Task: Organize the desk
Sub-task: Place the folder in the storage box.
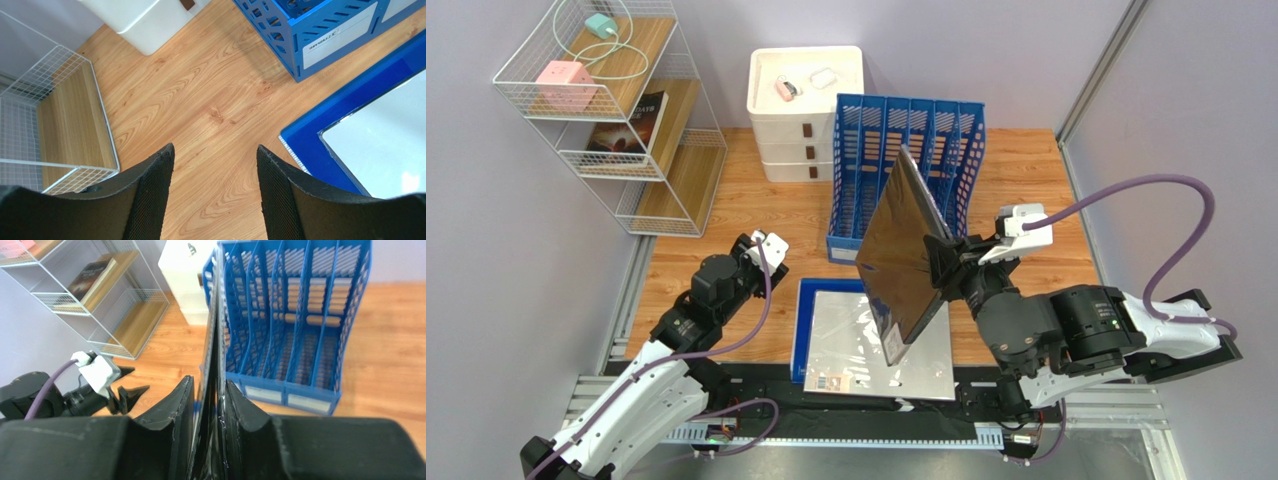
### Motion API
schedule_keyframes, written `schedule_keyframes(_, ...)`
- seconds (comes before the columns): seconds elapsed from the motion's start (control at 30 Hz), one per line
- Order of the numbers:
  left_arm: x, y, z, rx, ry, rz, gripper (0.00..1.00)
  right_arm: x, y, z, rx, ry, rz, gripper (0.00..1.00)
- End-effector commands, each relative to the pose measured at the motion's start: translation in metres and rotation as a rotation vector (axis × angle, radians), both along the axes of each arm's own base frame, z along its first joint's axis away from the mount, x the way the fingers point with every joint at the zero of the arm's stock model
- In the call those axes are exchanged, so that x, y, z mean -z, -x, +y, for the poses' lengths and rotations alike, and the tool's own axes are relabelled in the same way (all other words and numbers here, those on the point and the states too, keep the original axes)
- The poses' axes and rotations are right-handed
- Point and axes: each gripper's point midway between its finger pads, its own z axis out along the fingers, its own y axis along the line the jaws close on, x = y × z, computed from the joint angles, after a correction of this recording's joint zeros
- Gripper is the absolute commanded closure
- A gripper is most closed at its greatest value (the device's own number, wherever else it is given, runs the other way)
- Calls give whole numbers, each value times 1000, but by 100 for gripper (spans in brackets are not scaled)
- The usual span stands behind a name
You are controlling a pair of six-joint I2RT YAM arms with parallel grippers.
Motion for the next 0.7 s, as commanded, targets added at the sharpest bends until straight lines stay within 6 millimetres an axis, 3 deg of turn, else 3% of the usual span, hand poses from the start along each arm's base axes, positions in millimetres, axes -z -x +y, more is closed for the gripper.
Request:
schedule_keyframes(0.0, -8, -2, -4, 4, 47, -23, 33, -56, -15, -54, 250, -70, -29, 100)
schedule_keyframes(0.23, -4, -2, -4, 6, 44, -11, 32, -72, -22, -77, 292, -90, -17, 100)
schedule_keyframes(0.47, -4, -1, -5, 14, 48, -8, 32, -82, -46, -104, 373, -98, -57, 100)
schedule_keyframes(0.67, -2, -1, -6, 16, 45, -5, 32, -95, -66, -97, 414, 14, -111, 100)
